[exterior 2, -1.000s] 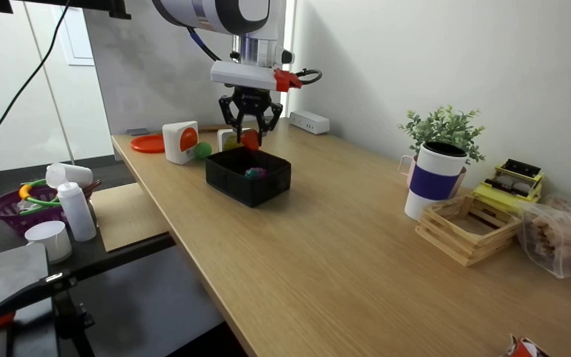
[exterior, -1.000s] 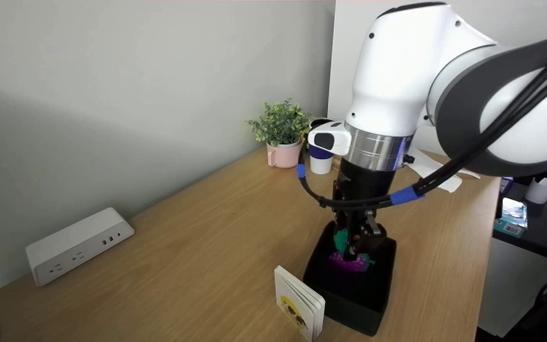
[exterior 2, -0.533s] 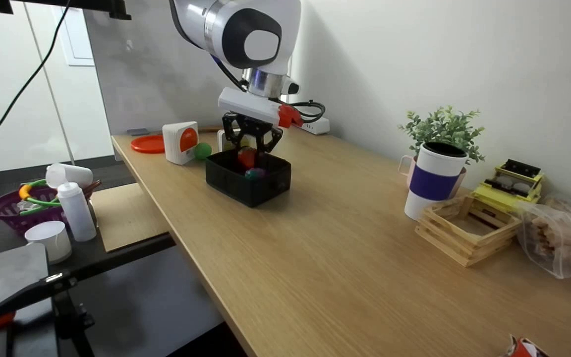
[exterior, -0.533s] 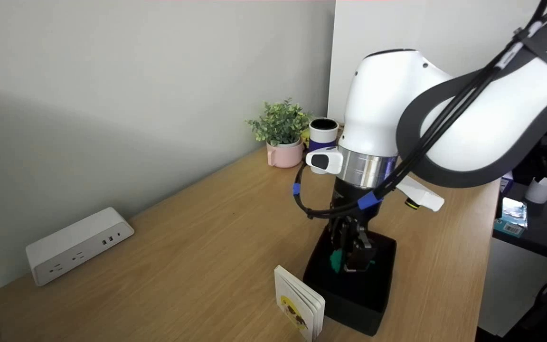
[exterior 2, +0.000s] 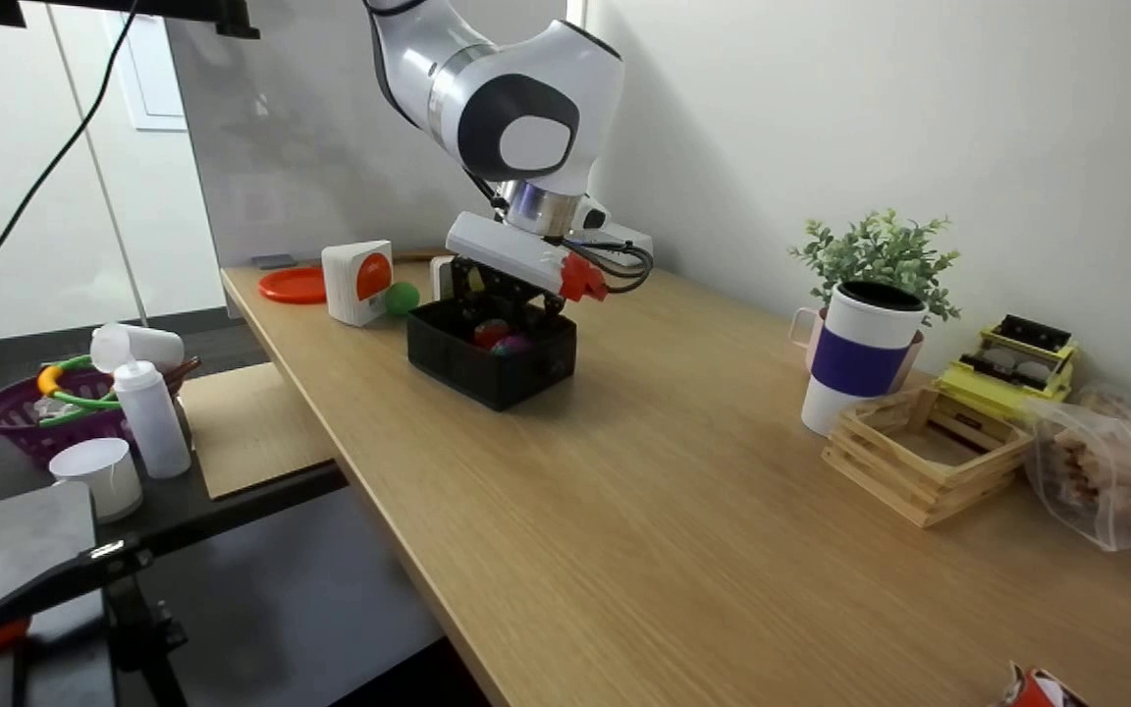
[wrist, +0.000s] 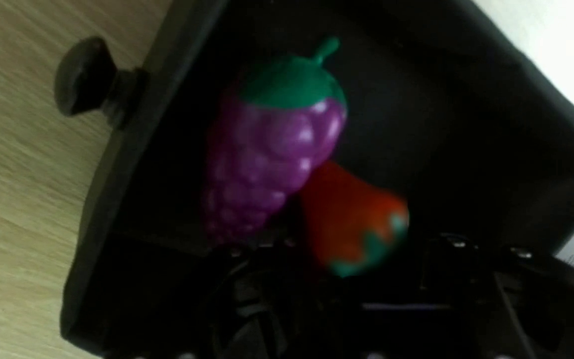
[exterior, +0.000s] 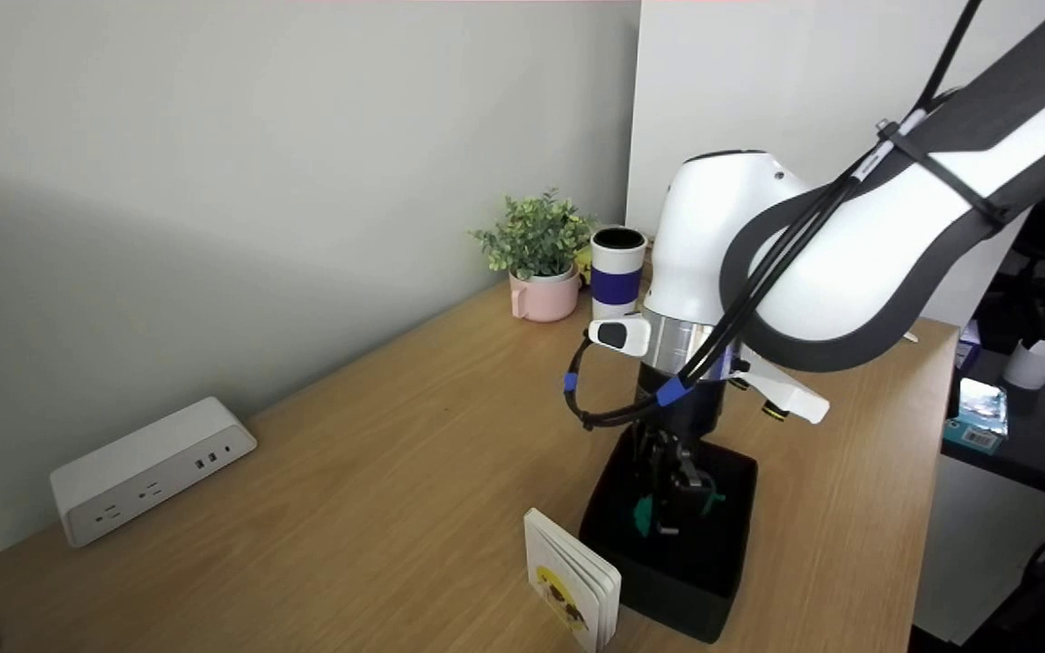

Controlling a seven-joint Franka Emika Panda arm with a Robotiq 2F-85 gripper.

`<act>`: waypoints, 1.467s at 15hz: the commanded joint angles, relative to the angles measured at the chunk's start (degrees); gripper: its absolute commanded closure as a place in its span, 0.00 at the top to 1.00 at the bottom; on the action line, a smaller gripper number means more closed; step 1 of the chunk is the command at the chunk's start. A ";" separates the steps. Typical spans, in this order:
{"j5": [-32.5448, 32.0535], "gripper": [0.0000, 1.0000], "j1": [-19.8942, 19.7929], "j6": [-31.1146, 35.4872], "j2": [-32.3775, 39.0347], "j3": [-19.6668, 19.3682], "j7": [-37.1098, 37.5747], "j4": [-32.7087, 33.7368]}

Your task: Put the purple and red toys in the black box

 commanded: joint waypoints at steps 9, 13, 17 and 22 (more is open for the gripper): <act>0.95 0.93 -1.20 -0.02 0.27 1.41 -1.05 1.02; 0.03 1.00 -0.03 0.69 -1.89 0.75 0.58 -0.28; -0.94 1.00 1.70 1.47 -5.13 -0.32 4.12 -1.78; -5.22 1.00 6.00 1.87 -9.86 -3.44 16.79 -3.66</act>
